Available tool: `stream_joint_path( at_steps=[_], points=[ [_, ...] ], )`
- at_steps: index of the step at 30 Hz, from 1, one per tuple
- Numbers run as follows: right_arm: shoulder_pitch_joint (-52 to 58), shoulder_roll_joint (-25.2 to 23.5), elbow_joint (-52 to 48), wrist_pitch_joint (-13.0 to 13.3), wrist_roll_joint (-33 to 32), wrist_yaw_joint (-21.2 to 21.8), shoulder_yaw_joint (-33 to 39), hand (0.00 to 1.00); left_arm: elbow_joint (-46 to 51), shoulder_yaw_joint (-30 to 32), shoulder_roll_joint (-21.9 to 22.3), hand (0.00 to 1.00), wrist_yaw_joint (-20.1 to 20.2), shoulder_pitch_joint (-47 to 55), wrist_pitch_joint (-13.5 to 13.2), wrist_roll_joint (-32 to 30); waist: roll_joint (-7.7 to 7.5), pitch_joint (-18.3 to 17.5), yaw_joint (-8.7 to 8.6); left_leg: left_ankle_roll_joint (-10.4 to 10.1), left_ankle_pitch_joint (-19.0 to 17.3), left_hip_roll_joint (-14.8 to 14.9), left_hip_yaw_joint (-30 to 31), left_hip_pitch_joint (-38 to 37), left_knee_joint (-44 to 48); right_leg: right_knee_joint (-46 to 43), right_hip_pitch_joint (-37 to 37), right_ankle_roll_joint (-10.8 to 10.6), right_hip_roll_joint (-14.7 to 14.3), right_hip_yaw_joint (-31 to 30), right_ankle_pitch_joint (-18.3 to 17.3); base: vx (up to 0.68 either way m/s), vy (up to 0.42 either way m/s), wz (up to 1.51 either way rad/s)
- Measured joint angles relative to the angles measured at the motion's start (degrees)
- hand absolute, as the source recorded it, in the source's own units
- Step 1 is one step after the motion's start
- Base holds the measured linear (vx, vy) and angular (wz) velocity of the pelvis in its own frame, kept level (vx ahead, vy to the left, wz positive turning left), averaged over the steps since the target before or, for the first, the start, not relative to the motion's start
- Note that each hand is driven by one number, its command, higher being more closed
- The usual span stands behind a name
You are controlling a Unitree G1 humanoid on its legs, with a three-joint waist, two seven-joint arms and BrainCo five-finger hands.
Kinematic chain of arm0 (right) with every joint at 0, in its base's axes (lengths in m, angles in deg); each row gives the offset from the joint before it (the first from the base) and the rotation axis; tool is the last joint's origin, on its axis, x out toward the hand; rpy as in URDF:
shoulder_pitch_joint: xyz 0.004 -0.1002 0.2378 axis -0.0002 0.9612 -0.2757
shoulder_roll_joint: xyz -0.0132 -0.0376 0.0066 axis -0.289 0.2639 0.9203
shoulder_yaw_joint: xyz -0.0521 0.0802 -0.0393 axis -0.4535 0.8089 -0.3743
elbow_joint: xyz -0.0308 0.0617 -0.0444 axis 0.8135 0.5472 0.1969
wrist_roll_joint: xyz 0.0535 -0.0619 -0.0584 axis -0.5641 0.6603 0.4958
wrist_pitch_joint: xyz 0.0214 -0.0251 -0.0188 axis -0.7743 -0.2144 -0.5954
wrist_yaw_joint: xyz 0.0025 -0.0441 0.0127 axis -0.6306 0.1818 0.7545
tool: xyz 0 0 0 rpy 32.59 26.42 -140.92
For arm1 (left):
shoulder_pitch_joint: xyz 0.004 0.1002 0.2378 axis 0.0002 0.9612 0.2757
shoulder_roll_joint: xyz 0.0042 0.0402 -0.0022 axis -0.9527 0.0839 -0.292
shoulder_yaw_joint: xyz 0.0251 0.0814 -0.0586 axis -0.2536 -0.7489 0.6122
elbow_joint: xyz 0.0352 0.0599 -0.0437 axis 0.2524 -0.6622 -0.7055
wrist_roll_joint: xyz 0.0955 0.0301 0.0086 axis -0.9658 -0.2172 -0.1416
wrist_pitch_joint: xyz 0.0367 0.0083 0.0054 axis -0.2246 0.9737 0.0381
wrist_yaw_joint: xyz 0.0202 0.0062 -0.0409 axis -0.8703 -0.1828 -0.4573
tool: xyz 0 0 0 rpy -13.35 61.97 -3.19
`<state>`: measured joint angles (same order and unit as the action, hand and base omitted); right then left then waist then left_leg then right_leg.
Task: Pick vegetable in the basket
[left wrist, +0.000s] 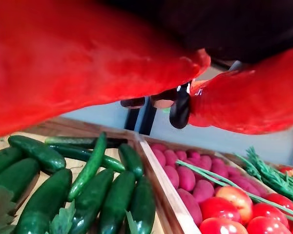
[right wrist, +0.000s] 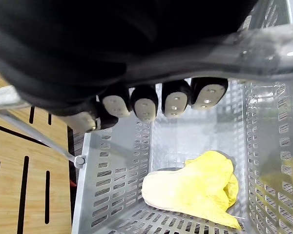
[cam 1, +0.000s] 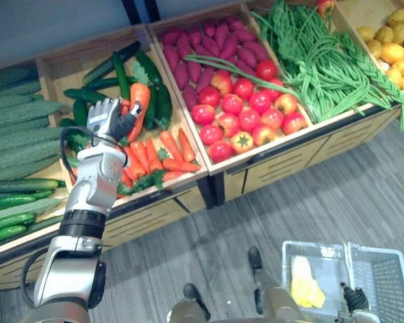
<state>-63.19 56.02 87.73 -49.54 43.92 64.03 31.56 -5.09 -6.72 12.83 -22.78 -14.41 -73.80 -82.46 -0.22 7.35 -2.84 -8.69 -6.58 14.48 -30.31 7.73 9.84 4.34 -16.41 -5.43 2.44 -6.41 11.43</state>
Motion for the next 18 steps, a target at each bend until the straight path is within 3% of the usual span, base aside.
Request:
stream_joint_path(
  at_steps=[2,3,5,9,11,14,18],
  points=[
    [0.26,0.23,0.35,-0.02,0.04,0.36,1.25,1.0,3.95,-0.34,-0.25,1.0,0.04,2.71,-1.47,-0.47,-0.03,-0.76,-0.14,0.14,0.63,-0.87,0.79,-0.05,-1.17,0.37,0.17,0.0,0.51,0.41,0.01,-0.03,-0.015,0.18],
    [-0.05,1.96,0.63,-0.01,2.82,0.91,2.67,1.0,11.1,-3.15,-3.87,1.0,0.62,8.41,-4.15,-2.07,-0.39,-1.92,-0.12,0.22,0.81,-1.99,1.17,-0.95,-1.76,0.8,1.14,0.0,1.2,0.53,0.01,-0.03,0.003,0.18],
    [-0.9,4.15,1.51,0.18,4.46,1.27,2.7,1.0,13.07,-3.34,-4.43,1.0,1.09,9.9,-5.94,-2.15,-0.7,-2.8,-0.11,0.34,0.75,-2.67,1.45,-0.95,-1.82,0.82,1.21,-0.23,1.69,0.46,-0.13,-0.03,0.008,0.1],
    [-2.75,7.86,1.55,0.3,6.78,1.61,2.77,1.0,18.02,-5.26,-7.62,1.0,1.76,13.54,-7.05,-2.07,-0.9,-3.15,-0.4,0.64,0.5,-3.59,1.81,-1.18,-1.82,0.81,1.51,-1.02,2.53,0.23,-0.57,-0.03,0.003,0.04],
    [-3.48,11.35,1.12,0.54,8.99,1.75,2.73,1.0,21.82,-6.19,-9.54,1.0,3.11,16.58,-10.21,-2.02,-0.86,-3.22,-0.1,0.86,0.08,-4.07,1.05,-1.93,-1.82,0.77,1.81,-1.34,2.66,-0.52,-0.72,-0.02,-0.003,-0.13],
    [-3.5,15.58,-1.08,1.75,11.27,2.41,2.25,1.0,23.7,-7.93,-9.76,1.0,3.86,17.41,-12.78,-1.97,-1.01,-4.19,-0.28,1.2,-0.35,-4.75,0.66,-2.23,-1.7,0.71,1.87,-1.91,3.26,-1.12,-0.79,-0.02,0.008,-0.07],
    [-2.35,18.25,-5.14,2.15,13.39,2.93,1.06,1.0,26.18,-9.9,-10.0,1.0,4.71,17.69,-13.5,-1.57,-1.06,-4.47,-0.17,1.42,-1.25,-4.88,-0.67,-3.98,-1.58,0.47,2.78,-2.61,3.55,-2.28,-1.11,-0.01,0.002,-0.14]
  ],
)
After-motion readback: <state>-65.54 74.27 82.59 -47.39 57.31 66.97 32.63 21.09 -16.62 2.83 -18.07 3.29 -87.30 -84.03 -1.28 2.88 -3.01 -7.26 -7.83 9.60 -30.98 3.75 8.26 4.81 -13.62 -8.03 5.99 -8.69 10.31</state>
